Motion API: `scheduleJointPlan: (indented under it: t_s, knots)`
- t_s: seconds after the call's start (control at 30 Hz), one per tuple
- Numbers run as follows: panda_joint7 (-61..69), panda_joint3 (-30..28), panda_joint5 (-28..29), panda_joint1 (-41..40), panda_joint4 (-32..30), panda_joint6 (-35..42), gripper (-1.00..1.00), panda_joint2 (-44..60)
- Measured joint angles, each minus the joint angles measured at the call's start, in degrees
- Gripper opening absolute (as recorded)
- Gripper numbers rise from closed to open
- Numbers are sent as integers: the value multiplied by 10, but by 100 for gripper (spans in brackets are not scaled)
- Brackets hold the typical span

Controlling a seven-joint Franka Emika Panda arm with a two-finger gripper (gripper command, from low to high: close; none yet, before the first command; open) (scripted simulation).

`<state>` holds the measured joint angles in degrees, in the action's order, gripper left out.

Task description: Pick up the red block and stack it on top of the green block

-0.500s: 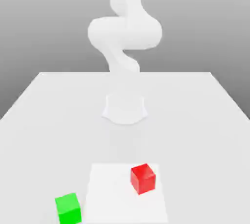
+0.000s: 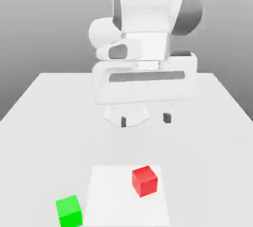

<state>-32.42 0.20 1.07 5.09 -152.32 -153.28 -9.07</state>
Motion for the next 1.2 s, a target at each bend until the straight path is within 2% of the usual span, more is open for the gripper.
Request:
scheduleJointPlan:
  t_s: [0.13, 0.33, 0.37, 0.6, 0.8, 1.1, 1.2]
  knots:
    - [38, 4, -8, 11, -46, -48, 0, 83]
    - [45, 3, -7, 13, -42, -150, 0, 207]
    - [44, 2, -7, 14, -40, -167, -100, 227]
    - [42, 2, -4, 14, -39, -170, -100, 232]
    - [46, 6, -9, 10, -55, -77, -100, 123]
    - [-101, -80, -34, -106, 110, 44, -100, 167]
    - [-109, -86, -51, -119, 132, 18, -100, 217]
